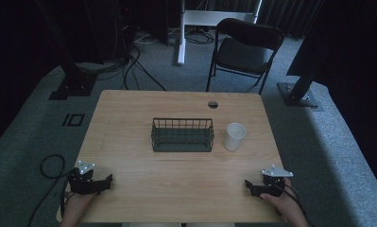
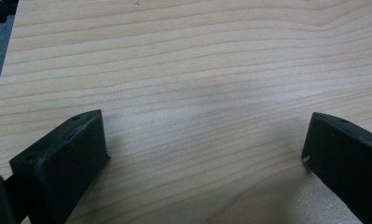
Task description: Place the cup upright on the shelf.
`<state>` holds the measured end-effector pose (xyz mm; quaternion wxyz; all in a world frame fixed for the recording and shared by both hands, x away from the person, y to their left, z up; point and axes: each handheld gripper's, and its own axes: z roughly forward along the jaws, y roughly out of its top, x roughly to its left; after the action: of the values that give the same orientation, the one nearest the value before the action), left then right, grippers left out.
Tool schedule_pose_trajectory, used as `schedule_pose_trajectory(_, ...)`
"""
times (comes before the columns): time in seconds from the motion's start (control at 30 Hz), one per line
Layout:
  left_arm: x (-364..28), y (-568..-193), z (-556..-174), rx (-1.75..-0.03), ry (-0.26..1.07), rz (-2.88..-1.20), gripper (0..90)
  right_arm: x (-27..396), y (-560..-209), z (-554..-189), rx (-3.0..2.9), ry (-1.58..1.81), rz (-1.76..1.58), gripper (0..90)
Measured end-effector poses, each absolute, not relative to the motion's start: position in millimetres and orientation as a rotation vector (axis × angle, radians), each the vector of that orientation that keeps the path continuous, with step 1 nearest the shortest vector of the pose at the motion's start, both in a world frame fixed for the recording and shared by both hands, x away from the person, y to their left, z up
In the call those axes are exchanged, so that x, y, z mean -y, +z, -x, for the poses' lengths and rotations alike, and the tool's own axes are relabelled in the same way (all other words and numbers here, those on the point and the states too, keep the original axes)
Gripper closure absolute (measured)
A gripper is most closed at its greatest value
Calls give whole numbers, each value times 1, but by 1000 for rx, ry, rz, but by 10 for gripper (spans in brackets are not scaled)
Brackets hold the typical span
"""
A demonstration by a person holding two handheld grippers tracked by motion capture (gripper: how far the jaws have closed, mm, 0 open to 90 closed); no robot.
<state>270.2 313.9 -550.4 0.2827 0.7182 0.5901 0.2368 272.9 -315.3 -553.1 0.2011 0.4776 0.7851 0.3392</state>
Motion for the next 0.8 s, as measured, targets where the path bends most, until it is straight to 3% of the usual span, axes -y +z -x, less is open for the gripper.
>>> schedule_pose_trajectory(0.8, -314, -550, -270, -1580, 634, -1923, 1, 312, -553, -272, -2164, 934, -1364, 113)
